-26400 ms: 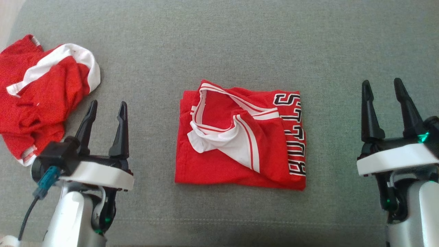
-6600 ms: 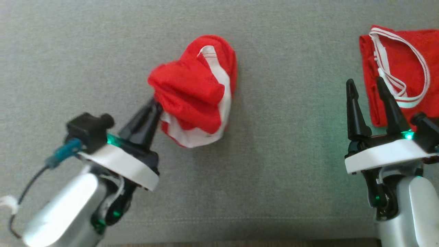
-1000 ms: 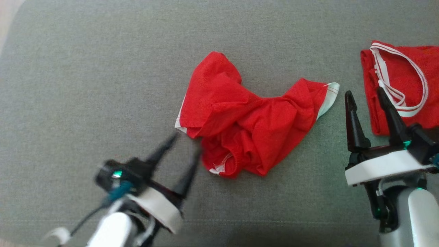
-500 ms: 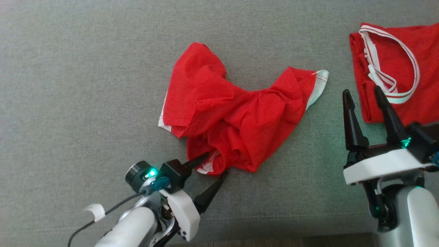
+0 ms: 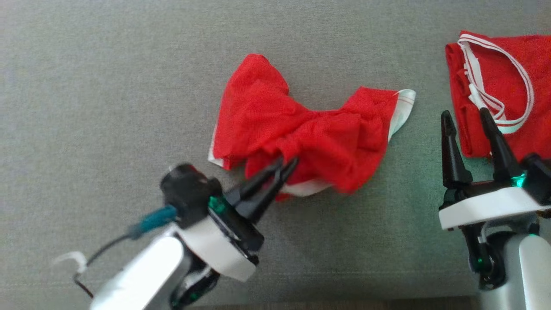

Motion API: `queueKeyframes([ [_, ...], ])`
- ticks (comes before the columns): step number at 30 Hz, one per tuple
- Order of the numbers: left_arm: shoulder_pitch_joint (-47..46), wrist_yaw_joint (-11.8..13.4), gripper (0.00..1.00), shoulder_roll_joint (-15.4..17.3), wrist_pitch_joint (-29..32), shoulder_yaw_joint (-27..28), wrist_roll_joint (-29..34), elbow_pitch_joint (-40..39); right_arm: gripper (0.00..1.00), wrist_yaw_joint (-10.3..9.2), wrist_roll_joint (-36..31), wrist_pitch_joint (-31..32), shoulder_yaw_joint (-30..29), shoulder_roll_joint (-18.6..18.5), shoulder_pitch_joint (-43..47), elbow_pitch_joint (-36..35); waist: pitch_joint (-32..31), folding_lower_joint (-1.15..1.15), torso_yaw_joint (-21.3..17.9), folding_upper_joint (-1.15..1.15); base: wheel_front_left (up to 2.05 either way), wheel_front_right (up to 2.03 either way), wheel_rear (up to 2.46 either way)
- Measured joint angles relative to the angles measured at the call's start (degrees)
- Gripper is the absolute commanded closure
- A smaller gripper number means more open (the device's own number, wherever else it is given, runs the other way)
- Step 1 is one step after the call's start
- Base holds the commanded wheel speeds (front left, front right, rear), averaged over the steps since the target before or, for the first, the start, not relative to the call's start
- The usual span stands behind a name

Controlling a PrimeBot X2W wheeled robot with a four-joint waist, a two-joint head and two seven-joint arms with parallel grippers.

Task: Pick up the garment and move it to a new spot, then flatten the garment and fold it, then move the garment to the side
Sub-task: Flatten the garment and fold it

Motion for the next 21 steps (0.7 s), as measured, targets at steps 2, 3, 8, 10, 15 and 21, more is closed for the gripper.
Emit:
queueKeyframes([
  [2,-0.51,0.09,1.0,0.93,-0.63,2.99,-2.15,-6.13,0.0,0.0,0.43,0.0,0.02,0.01,0.0,0.1,-0.22,0.0,0.62,0.0,0.0,0.0,0.0],
  [3,-0.49,0.18,1.0,1.21,-0.7,4.1,-3.12,-7.75,0.0,0.0,0.44,0.0,0.01,0.01,0.0,0.1,-0.27,0.0,0.75,0.0,0.0,0.0,0.0],
  [8,-0.82,3.26,1.0,2.0,-1.15,10.06,-6.37,-10.54,0.0,0.0,0.66,0.01,0.37,0.01,-0.02,0.1,-0.17,0.0,0.72,0.0,0.0,0.0,0.0],
  [10,-1.37,4.34,1.0,2.13,-1.1,12.33,-8.21,-8.1,0.0,0.0,1.19,0.01,0.79,0.02,-0.04,0.14,0.03,0.0,0.34,0.0,0.0,0.0,0.0],
  [15,-2.06,5.19,1.0,1.97,-1.09,15.72,-12.05,3.81,0.0,0.0,1.58,-0.09,1.02,0.02,-0.11,0.7,0.78,0.0,-1.06,0.0,0.0,0.0,0.0],
  [21,-2.05,4.03,1.0,1.18,-1.16,16.46,-14.39,17.84,0.0,0.0,2.41,-1.04,1.1,0.03,-0.33,1.21,1.82,0.0,-2.47,0.0,0.0,0.0,0.0],
])
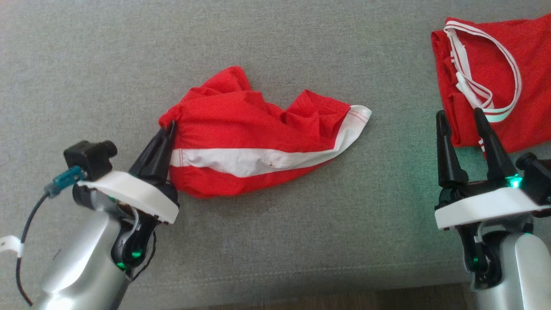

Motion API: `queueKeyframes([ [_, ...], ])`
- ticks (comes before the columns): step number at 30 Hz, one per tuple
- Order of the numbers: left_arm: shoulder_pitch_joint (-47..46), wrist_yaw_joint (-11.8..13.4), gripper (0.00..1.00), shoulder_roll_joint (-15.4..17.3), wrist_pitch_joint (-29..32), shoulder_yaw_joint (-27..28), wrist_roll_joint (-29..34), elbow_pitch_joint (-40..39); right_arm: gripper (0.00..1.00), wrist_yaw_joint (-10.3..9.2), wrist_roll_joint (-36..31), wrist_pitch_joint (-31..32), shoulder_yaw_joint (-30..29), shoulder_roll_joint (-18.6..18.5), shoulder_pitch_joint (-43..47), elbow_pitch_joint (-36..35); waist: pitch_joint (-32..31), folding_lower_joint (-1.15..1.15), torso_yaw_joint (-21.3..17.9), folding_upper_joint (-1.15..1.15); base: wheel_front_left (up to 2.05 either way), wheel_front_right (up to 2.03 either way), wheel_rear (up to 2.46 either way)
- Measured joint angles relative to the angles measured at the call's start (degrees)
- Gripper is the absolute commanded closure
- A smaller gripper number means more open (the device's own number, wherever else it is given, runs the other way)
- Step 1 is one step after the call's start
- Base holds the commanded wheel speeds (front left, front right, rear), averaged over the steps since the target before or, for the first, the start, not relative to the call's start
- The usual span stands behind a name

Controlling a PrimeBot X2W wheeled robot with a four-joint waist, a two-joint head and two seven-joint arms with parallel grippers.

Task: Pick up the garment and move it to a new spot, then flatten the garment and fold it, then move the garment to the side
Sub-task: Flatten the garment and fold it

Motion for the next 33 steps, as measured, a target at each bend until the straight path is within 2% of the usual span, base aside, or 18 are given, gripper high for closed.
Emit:
queueKeyframes([
  [1,0.0,-0.37,1.0,-0.13,-0.01,-0.19,0.0,1.35,0.0,0.0,0.04,-0.12,0.0,0.0,-0.04,0.02,0.11,0.0,-0.09,0.0,0.0,0.0,0.0],
  [2,0.0,-0.56,0.86,-0.27,-0.21,-0.33,0.0,2.22,0.0,0.0,0.04,-0.23,-0.01,0.0,-0.09,0.04,0.18,0.0,-0.1,0.0,0.0,0.0,0.0],
  [3,0.0,-0.93,0.5,-0.44,-0.66,-0.36,0.0,2.76,0.0,0.0,0.04,-0.23,-0.04,0.0,-0.18,0.1,0.21,0.0,-0.02,0.0,0.0,0.0,0.0],
  [4,0.0,-0.94,0.0,-0.56,-0.98,-0.41,0.05,3.09,0.0,0.0,0.04,-0.24,-0.07,0.0,-0.29,0.15,0.21,0.0,0.11,0.0,0.0,0.0,0.0],
  [8,0.15,-0.13,0.0,-0.58,-1.96,-0.46,2.48,3.08,0.0,0.0,-0.05,-0.24,-0.07,0.0,-0.87,0.25,-0.04,0.0,1.0,0.0,0.0,0.0,0.0],
  [14,3.37,4.38,0.0,-0.41,-2.48,2.53,7.31,-1.93,0.0,0.0,-1.19,-0.03,-0.49,0.0,-0.86,0.2,-1.45,0.0,2.89,0.0,0.0,0.0,0.0],
  [18,6.34,7.86,0.0,-0.44,-2.52,7.58,12.27,-8.36,0.0,0.0,-2.25,0.64,-0.64,-0.01,-0.86,-0.12,-2.64,0.0,4.37,0.0,0.0,0.0,0.0],
  [21,8.27,9.55,0.0,-0.52,-2.53,10.65,16.02,-12.61,0.0,0.0,-2.93,1.21,-0.58,-0.01,-0.85,-0.16,-3.8,0.0,5.29,0.0,0.0,0.0,0.0],
  [26,12.88,9.99,0.0,-0.57,-2.54,11.84,19.29,-15.79,0.0,0.0,-3.57,1.91,-0.6,-0.01,-0.57,-0.19,-6.07,0.0,6.28,0.0,0.0,0.0,0.0],
  [33,16.18,9.94,0.0,0.14,-2.52,11.69,20.03,-15.91,0.0,0.0,-3.57,2.89,-0.9,-0.01,0.8,-0.69,-8.47,0.0,6.43,0.0,0.0,0.0,0.0],
])
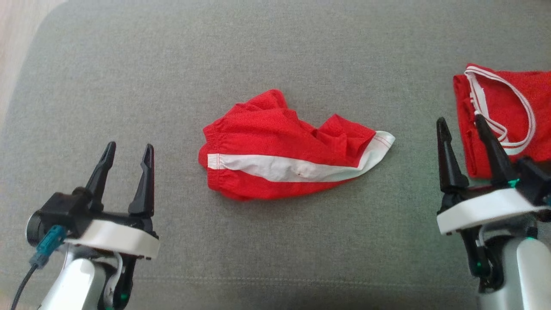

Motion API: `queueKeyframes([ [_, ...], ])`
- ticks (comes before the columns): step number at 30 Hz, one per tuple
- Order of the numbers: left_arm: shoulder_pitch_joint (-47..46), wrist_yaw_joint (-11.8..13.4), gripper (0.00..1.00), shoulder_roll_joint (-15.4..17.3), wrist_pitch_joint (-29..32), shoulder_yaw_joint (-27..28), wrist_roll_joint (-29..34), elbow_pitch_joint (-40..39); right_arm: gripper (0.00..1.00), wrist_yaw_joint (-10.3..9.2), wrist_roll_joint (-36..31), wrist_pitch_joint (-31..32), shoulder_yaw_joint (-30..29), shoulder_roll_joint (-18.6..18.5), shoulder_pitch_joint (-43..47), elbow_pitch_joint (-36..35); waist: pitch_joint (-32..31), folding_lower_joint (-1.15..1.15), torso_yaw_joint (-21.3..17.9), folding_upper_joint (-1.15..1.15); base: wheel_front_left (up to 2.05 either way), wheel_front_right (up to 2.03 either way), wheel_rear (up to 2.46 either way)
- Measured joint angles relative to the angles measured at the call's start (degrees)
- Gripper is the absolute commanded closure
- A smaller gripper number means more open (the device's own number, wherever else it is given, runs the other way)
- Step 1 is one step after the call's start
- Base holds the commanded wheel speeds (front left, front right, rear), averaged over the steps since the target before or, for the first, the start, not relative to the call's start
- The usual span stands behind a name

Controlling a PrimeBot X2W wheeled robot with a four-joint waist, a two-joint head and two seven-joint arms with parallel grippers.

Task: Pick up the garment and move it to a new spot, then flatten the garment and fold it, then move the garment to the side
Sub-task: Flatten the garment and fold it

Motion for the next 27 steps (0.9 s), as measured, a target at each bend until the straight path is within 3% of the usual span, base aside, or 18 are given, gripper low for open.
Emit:
queueKeyframes([
  [18,0.6,-0.49,0.0,0.34,0.7,-1.43,-0.42,0.07,0.0,0.0,0.46,0.11,-0.52,0.01,1.3,-0.37,-0.87,0.0,-0.72,0.0,0.0,0.0,0.0],
  [27,-5.37,-8.71,0.0,-1.35,9.15,-7.69,-5.75,3.76,0.0,0.0,0.73,0.19,0.24,0.02,0.94,-0.41,1.26,0.0,-1.26,0.0,0.0,0.0,0.0],
])
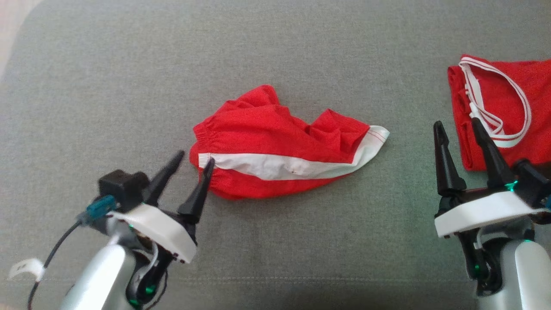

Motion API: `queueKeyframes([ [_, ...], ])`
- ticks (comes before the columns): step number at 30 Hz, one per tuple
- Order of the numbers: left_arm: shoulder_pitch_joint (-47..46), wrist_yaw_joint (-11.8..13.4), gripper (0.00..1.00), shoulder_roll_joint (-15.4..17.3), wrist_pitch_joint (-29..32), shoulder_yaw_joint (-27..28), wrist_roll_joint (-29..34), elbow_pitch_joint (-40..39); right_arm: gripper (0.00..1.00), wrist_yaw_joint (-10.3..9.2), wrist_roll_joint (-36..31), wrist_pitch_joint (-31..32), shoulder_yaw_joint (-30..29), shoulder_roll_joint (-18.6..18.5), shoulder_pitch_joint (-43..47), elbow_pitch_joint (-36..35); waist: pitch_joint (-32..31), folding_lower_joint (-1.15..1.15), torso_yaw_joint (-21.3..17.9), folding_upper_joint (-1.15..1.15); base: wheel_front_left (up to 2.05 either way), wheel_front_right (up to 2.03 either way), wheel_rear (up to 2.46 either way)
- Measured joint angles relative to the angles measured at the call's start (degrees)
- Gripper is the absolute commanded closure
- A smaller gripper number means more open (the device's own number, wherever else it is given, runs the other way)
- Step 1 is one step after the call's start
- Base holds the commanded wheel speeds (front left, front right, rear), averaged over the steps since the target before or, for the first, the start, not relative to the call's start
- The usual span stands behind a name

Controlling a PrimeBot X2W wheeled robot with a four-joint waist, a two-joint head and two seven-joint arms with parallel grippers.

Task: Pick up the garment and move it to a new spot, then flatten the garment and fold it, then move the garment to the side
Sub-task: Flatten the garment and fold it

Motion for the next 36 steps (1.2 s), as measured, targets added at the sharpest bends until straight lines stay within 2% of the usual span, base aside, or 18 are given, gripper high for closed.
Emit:
queueKeyframes([
  [5,-1.11,-2.2,0.0,-1.2,3.54,-1.38,-3.63,5.27,0.0,0.0,0.64,-0.37,0.48,0.0,-0.08,0.57,1.41,0.0,-1.07,0.0,0.0,0.0,0.0],
  [12,-3.81,-3.25,0.0,-1.8,2.71,-1.38,-4.86,10.59,0.0,0.0,0.87,-0.96,0.42,0.0,-0.16,1.11,3.09,0.0,-2.38,0.0,0.0,0.0,0.0],
  [19,-4.69,-4.24,0.0,-1.91,2.34,-2.09,-6.59,11.25,0.0,0.0,0.87,-1.3,0.37,0.0,-0.92,1.34,3.67,0.0,-2.42,0.0,0.0,0.0,0.0],
  [20,-4.69,-4.24,0.03,-1.89,2.24,-2.25,-6.59,11.15,0.0,0.0,0.87,-1.34,0.36,0.0,-1.2,1.37,3.67,0.0,-2.4,0.0,0.0,0.0,0.0],
  [21,-4.69,-4.24,0.14,-1.89,1.96,-2.33,-6.59,10.88,0.0,0.0,0.88,-1.38,0.32,0.0,-1.33,1.37,3.67,0.0,-2.36,0.0,0.0,0.0,0.0],
  [22,-4.7,-4.24,0.27,-1.82,1.9,-2.4,-6.53,10.48,0.0,0.0,0.88,-1.38,0.27,0.0,-1.36,1.42,3.66,0.0,-2.31,0.0,0.0,0.0,0.0],
  [23,-4.7,-4.24,0.51,-1.72,1.53,-2.45,-6.3,10.06,0.0,0.0,0.87,-1.38,0.21,0.0,-1.35,1.57,3.63,0.0,-2.26,0.0,0.0,0.0,0.0],
  [25,-4.69,-4.16,0.65,-1.41,1.42,-2.45,-6.0,8.81,0.0,0.0,0.87,-1.37,-0.09,0.0,-1.36,2.0,3.66,0.0,-2.08,0.0,0.0,0.0,0.0],
  [26,-4.69,-4.11,0.79,-1.18,1.42,-2.46,-6.0,8.11,0.0,0.0,0.87,-1.37,-0.24,0.0,-1.37,2.38,3.67,0.0,-1.97,0.0,0.0,0.0,0.0],
  [27,-4.68,-3.92,1.0,-0.93,1.42,-2.45,-5.99,7.37,0.0,0.0,0.86,-1.27,-0.31,0.0,-1.43,2.94,3.7,0.0,-1.88,0.0,0.0,0.0,0.0],
  [31,-4.55,-3.15,1.0,-0.35,1.49,-2.52,-5.58,4.79,0.0,0.0,0.6,-0.05,-0.02,0.0,-2.72,6.46,3.98,0.0,-1.4,0.0,0.0,0.0,0.0],
  [36,-4.55,-3.18,1.0,-0.16,1.52,-2.83,-5.53,3.66,0.0,0.0,-0.69,1.19,1.9,-0.02,-8.21,14.05,5.05,0.0,-0.36,0.0,0.0,0.0,0.0],
])
